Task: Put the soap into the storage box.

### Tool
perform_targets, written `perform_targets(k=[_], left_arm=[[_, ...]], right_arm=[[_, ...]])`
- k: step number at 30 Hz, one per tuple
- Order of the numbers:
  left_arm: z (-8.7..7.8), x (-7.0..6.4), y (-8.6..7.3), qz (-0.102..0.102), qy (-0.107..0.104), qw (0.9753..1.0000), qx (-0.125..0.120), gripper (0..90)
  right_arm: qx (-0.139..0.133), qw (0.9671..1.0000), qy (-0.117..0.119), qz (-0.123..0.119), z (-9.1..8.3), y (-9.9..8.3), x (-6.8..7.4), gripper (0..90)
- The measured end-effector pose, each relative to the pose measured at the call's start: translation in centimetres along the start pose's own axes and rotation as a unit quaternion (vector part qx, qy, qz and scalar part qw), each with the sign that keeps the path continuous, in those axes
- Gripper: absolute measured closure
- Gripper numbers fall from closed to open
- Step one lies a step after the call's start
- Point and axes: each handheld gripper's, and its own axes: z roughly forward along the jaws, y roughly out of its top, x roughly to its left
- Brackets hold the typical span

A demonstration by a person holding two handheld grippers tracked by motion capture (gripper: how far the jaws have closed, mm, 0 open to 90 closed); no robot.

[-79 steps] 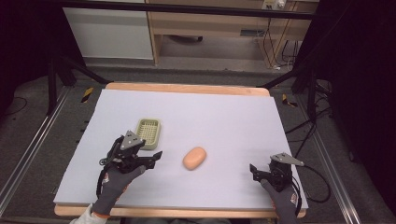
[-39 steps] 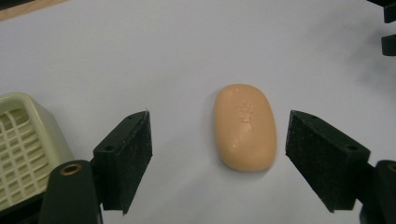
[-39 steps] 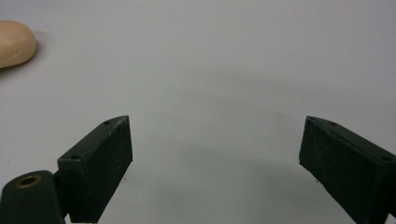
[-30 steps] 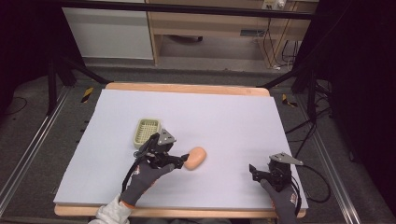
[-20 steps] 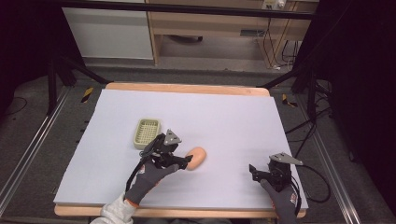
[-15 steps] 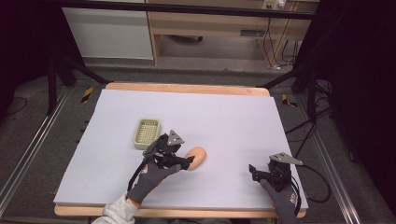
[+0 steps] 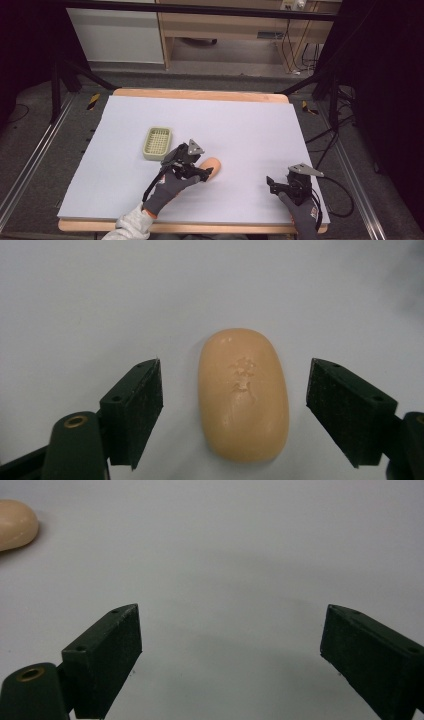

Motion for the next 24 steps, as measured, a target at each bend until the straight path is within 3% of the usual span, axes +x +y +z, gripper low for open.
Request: perform_targets(k=[24], left_arm=[[2.6,-0.7,-0.1,0.02,0.003,0.9993,0.03,23.7]], right_arm=[[0.002,1.0,0.003,-0.001,0.1,0.0,0.1,10.0]])
